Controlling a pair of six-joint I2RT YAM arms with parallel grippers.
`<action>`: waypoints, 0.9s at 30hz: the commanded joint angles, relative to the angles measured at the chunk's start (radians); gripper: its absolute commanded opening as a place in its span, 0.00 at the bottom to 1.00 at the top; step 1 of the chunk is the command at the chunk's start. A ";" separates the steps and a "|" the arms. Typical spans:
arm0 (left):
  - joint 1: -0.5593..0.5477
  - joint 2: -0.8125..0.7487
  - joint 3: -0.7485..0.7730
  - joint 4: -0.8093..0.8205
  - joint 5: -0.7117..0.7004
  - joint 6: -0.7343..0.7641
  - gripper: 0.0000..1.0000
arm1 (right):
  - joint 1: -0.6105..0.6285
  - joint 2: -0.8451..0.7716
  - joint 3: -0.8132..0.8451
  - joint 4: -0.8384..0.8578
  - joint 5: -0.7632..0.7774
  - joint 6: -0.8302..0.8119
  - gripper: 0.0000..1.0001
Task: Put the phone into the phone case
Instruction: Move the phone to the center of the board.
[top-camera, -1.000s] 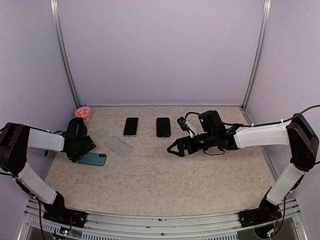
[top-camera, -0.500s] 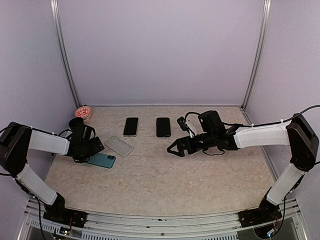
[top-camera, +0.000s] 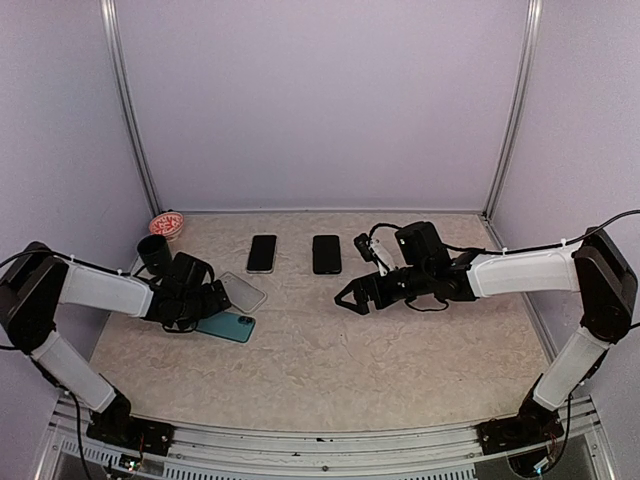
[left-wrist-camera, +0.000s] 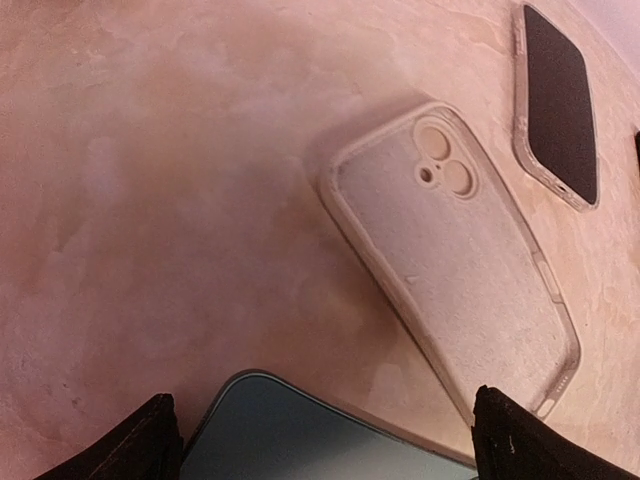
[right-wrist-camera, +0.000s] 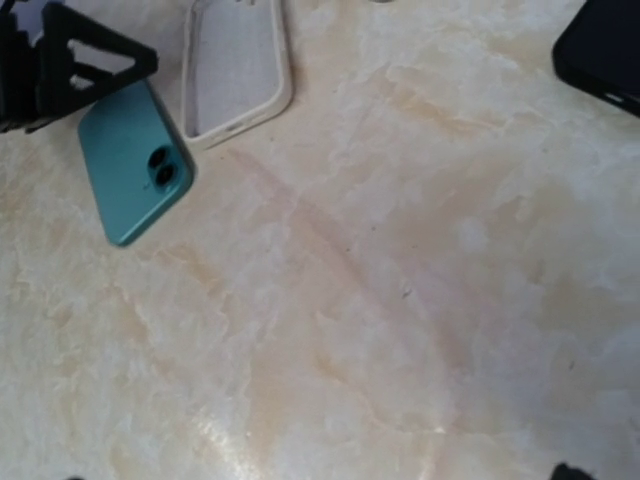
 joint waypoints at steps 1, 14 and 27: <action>-0.080 0.065 0.017 -0.067 0.032 -0.047 0.99 | 0.021 -0.013 0.020 -0.040 0.059 -0.043 0.99; -0.264 0.157 0.137 -0.071 0.053 -0.074 0.99 | 0.098 -0.008 0.065 -0.126 0.144 -0.235 1.00; -0.317 0.174 0.161 0.024 0.209 -0.033 0.99 | 0.140 0.036 0.113 -0.202 0.186 -0.273 0.99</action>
